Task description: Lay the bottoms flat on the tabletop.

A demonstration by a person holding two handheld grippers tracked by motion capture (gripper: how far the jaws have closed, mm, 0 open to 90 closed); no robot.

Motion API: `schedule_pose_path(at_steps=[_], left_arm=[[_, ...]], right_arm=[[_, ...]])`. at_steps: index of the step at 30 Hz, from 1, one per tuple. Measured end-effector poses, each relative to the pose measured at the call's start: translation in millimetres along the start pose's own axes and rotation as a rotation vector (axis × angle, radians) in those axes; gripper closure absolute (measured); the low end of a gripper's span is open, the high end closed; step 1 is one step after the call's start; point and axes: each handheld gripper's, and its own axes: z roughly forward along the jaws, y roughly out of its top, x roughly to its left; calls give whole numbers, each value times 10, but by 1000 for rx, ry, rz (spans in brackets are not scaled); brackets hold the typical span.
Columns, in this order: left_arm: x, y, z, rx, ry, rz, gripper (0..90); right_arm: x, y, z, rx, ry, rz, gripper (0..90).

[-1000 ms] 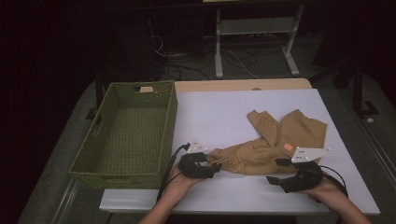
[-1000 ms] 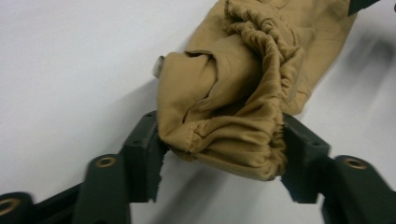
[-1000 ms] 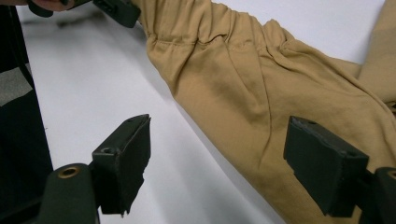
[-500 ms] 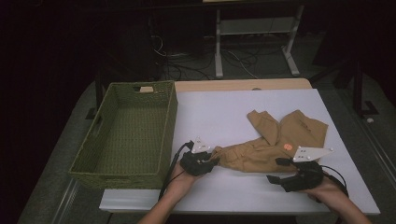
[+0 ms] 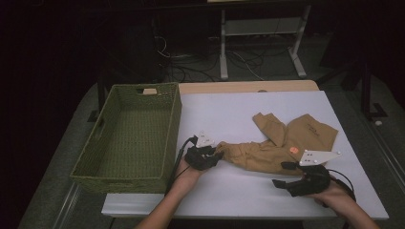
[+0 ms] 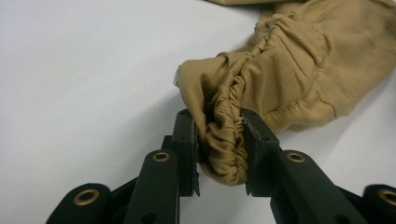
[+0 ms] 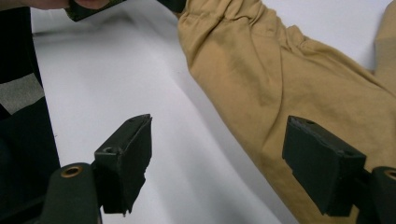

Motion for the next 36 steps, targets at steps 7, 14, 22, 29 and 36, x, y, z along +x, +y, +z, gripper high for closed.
schedule_pose_path(at_steps=[7, 14, 22, 29, 36], left_arm=[[70, 85, 81, -11, 19, -8, 698], [123, 162, 155, -19, 37, -9, 697], [204, 266, 272, -29, 58, -17, 696], [278, 360, 386, -30, 81, -11, 696], [349, 467, 474, -29, 107, 4, 695]], right_arm=[[-1, -1, 6, 2, 3, 0, 245], [-3, 1, 2, -2, 5, 8, 247], [-6, 0, -8, -7, 2, 11, 248], [-8, -3, -11, -7, 1, 11, 248], [-5, -3, -6, -4, 3, 10, 249]])
